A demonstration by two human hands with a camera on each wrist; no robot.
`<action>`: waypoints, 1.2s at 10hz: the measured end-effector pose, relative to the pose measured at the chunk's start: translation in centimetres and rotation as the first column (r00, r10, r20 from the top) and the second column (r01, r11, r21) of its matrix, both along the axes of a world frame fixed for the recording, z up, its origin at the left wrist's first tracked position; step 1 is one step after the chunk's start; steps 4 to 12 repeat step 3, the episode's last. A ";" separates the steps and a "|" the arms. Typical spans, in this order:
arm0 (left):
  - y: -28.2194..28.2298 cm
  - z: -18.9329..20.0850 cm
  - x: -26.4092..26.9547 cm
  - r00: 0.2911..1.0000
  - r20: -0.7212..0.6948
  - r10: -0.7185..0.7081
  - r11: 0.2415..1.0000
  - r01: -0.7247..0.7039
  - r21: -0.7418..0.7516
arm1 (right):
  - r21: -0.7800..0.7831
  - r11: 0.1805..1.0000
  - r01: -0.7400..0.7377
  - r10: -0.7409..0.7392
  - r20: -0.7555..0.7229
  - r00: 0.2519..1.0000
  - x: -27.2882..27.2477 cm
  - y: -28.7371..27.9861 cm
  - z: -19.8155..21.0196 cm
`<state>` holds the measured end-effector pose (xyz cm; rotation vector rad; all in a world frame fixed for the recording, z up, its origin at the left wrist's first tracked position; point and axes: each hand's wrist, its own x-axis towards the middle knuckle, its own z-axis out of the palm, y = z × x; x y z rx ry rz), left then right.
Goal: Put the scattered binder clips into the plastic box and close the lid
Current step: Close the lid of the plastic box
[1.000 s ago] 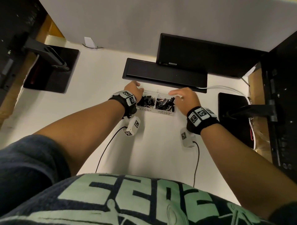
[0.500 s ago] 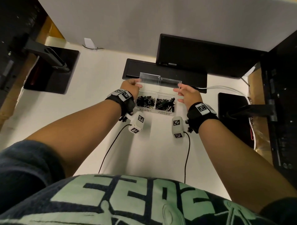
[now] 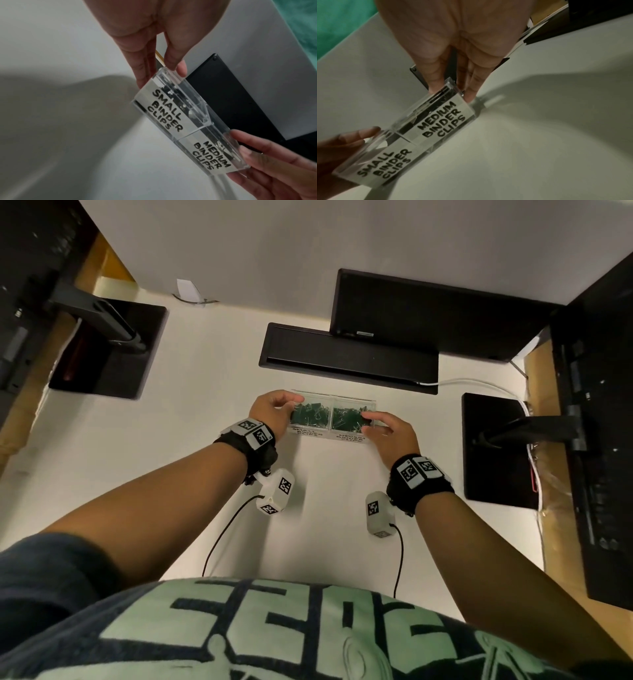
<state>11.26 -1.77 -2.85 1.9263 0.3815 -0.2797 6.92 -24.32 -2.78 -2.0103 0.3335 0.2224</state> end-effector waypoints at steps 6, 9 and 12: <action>0.0 2.2 -0.2 0.998 0.027 -0.064 0.996 0.062 0.069 | -0.073 0.997 0.020 -0.017 0.039 0.999 0.5 -0.3 2.2; 0.0 2.2 -0.2 0.998 0.027 -0.064 0.996 0.062 0.069 | -0.073 0.997 0.020 -0.017 0.039 0.999 0.5 -0.3 2.2; 0.0 2.2 -0.2 0.998 0.027 -0.064 0.996 0.062 0.069 | -0.073 0.997 0.020 -0.017 0.039 0.999 0.5 -0.3 2.2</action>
